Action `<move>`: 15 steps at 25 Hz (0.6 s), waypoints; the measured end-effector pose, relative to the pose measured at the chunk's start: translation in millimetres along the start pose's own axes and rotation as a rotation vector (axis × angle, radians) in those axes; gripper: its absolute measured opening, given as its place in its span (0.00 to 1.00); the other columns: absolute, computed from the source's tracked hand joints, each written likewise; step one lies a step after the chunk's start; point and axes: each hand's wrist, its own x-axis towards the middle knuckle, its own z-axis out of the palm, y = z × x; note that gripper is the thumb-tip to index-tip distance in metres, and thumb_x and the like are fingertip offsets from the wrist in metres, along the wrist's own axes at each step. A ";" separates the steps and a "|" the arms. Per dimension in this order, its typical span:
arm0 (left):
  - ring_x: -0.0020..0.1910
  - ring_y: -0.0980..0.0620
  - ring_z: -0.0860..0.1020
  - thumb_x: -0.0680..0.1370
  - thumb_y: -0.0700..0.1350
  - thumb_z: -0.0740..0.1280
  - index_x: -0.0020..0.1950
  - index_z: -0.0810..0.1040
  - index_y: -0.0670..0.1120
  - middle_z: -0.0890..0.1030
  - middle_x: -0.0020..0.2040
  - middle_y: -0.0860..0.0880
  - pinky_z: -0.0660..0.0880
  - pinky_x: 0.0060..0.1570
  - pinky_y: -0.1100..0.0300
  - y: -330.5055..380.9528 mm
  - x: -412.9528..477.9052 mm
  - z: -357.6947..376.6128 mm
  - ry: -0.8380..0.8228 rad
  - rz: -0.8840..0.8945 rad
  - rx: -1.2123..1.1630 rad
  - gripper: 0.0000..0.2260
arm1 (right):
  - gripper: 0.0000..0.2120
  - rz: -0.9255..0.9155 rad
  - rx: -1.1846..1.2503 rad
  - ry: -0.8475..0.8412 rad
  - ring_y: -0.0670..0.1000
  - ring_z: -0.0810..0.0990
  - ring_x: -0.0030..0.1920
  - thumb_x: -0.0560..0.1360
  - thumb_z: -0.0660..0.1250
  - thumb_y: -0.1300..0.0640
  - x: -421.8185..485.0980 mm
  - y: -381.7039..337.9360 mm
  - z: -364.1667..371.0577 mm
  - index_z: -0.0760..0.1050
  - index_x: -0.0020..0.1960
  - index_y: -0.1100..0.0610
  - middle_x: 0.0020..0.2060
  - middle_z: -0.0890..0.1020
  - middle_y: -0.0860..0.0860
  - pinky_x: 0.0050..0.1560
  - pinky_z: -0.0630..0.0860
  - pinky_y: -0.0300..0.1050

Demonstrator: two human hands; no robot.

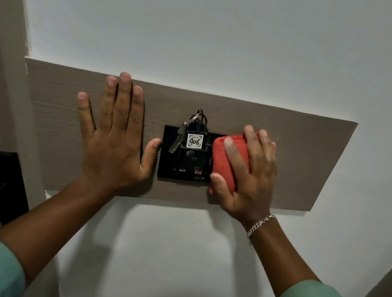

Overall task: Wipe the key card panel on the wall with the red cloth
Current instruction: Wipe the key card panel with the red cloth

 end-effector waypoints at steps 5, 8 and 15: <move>0.80 0.39 0.50 0.79 0.59 0.54 0.80 0.49 0.39 0.56 0.80 0.36 0.45 0.74 0.32 -0.6 0.0 0.1 0.001 0.002 -0.024 0.36 | 0.26 0.150 0.026 0.070 0.65 0.64 0.76 0.79 0.58 0.40 6.5 -21.9 11.5 0.69 0.72 0.51 0.74 0.70 0.61 0.73 0.64 0.68; 0.80 0.39 0.50 0.79 0.59 0.54 0.80 0.50 0.38 0.56 0.80 0.36 0.45 0.74 0.32 -0.1 -1.3 1.7 0.006 0.003 -0.010 0.36 | 0.26 0.067 0.039 0.060 0.65 0.65 0.75 0.78 0.60 0.40 0.6 -3.2 3.5 0.69 0.71 0.52 0.72 0.71 0.63 0.73 0.66 0.67; 0.79 0.38 0.52 0.79 0.59 0.54 0.79 0.52 0.38 0.57 0.79 0.35 0.48 0.74 0.31 -1.1 -1.5 2.0 0.015 0.001 0.002 0.36 | 0.26 0.056 0.014 0.085 0.67 0.67 0.74 0.79 0.59 0.41 -10.2 -9.4 8.8 0.69 0.71 0.54 0.70 0.73 0.64 0.71 0.68 0.69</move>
